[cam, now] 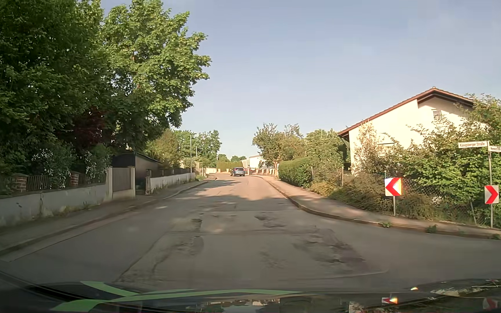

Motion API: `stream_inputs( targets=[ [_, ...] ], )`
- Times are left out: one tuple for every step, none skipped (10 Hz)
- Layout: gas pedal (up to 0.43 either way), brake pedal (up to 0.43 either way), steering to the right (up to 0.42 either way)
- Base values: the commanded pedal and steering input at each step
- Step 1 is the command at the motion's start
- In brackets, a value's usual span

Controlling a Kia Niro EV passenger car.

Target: Follow the waypoints while adhering to traffic rules and regulations

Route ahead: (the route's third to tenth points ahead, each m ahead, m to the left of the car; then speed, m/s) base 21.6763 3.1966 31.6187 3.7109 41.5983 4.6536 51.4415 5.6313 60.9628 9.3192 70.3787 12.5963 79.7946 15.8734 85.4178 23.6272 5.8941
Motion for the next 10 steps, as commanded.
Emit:
stream_inputs(
  targets=[
    [0.28,0.0,-0.03],
    [0.28,0.0,-0.022],
    [0.28,0.0,-0.023],
    [0.28,0.0,-0.028],
    [0.248,0.0,-0.037],
    [0.22,0.0,-0.043],
    [0.197,0.0,-0.051],
    [0.197,0.0,-0.053],
    [0.197,0.0,-0.051],
    [0.197,0.0,-0.043]
  ],
)
